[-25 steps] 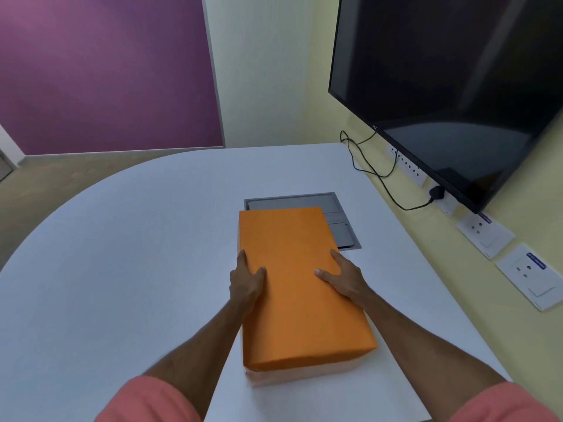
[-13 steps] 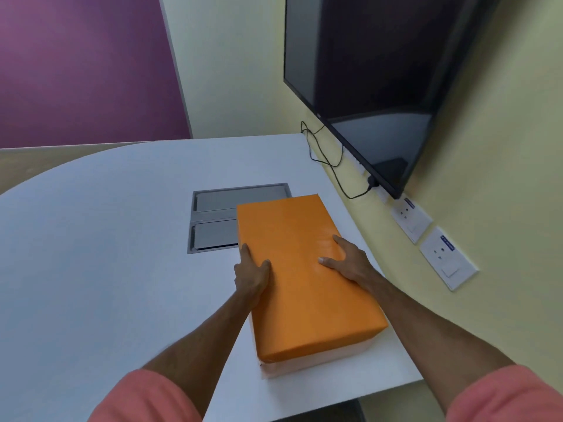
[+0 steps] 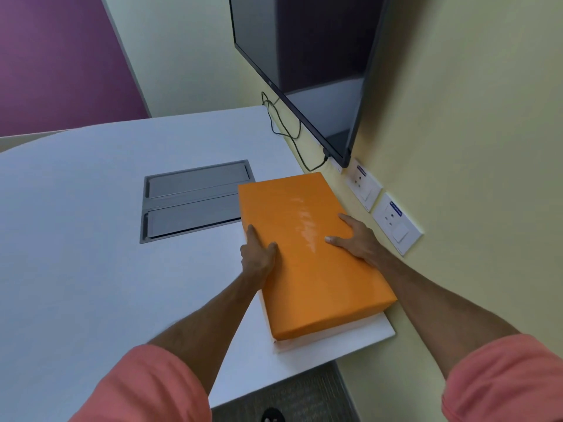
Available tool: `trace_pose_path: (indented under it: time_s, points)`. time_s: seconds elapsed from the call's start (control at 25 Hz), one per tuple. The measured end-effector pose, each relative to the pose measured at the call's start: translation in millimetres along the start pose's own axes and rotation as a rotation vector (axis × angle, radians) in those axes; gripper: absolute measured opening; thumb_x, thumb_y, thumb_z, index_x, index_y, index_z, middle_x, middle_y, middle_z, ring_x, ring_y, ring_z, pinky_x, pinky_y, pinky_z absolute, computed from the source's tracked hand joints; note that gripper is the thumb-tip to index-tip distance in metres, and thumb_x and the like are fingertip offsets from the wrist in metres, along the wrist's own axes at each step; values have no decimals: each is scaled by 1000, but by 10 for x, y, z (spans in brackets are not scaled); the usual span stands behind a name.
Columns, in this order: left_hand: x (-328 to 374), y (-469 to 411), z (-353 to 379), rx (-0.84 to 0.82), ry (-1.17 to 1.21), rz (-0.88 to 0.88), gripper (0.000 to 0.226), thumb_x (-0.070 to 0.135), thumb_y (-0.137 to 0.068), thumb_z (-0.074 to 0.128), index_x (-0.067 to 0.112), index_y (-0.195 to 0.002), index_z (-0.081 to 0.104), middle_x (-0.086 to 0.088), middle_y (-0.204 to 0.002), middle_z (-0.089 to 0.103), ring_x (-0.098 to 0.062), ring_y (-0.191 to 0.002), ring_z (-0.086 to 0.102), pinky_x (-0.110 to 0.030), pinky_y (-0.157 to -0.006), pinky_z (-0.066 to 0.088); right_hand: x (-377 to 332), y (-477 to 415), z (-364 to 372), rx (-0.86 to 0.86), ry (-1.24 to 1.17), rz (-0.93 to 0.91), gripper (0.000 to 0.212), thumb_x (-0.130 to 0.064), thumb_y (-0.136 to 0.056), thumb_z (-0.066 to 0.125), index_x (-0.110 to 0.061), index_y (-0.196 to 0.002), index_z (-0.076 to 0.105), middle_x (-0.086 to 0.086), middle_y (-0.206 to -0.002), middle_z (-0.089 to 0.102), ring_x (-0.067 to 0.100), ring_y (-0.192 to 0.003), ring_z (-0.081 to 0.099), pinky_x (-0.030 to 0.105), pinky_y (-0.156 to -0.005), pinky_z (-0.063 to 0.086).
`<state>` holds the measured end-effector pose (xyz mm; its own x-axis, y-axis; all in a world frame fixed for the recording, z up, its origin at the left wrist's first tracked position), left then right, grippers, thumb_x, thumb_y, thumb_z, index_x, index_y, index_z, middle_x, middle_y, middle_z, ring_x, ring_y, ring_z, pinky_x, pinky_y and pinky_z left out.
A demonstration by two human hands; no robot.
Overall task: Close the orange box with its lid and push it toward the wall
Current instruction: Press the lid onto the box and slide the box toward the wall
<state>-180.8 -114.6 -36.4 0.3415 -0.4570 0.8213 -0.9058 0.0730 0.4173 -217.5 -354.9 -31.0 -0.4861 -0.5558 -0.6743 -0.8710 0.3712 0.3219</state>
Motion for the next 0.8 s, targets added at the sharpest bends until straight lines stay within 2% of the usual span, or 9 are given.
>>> trace_pose_path:
  time_s: [0.48,0.8]
  points:
    - [11,139,345,-74,24,10,79,36,-95,52,25,-154,2,-17,-151,32,-39,-134,40,-57,-108,38,336,12,-211,4,5,21,92,-50,-72,77,-35,-149,28,7,-154,38,30,-135,43,47,-106,42]
    - [-9,147,323,-113,35,17,81,40,-94,54,29,-153,0,-17,-151,26,-40,-135,38,-56,-107,37,333,-6,-236,-16,39,22,91,-47,-77,75,-33,-151,24,7,-155,34,31,-136,41,45,-106,40]
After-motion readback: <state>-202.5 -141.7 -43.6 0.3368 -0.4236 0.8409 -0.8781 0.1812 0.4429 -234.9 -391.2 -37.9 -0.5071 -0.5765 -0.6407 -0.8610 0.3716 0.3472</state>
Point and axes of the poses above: each hand's wrist, its own y-axis away from the middle knuckle, its own z-axis out of the palm, x = y × z, the point moved 1 cm from there along -y, towards the middle knuckle
